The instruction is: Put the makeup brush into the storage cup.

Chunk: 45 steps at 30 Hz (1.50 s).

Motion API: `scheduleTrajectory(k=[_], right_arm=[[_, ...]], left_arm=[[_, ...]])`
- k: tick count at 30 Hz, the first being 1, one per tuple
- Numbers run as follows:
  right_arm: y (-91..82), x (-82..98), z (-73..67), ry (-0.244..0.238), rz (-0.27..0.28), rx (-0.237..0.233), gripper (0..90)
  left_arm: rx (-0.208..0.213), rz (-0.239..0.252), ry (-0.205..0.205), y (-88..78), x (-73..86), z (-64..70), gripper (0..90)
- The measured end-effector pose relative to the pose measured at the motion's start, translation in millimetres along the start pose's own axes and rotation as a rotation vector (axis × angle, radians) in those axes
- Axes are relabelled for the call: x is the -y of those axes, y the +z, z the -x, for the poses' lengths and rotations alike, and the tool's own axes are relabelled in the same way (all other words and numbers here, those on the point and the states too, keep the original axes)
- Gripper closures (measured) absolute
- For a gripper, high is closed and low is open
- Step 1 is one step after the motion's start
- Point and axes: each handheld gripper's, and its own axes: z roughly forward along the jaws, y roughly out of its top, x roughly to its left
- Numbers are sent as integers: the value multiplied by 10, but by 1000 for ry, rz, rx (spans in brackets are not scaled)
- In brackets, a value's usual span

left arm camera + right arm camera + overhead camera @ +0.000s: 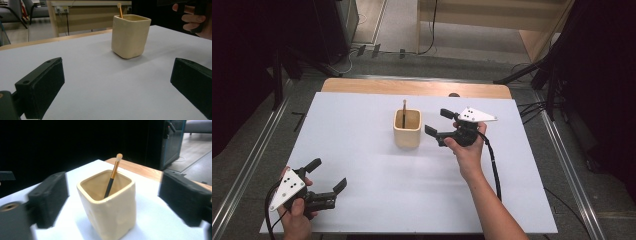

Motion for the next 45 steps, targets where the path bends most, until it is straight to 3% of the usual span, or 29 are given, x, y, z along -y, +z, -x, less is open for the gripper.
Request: scheduleTrajectory(k=[1,6,12,36,45], right_arm=[[-21,3,1,5,-5,2,0],[-136,53,-9,-24,-4,34,0],[-253,114,-1,-25,1,47,0],[-727,365,11,-18,23,110,0],[-916,496,34,7,27,143,0]], left_arm=[[-1,0,0,1,0,2,0],[-1,-2,1,3,1,2,0],[-2,-3,1,4,2,3,0],[-1,-7,7,11,2,14,0],[1,-4,9,11,2,17,0]])
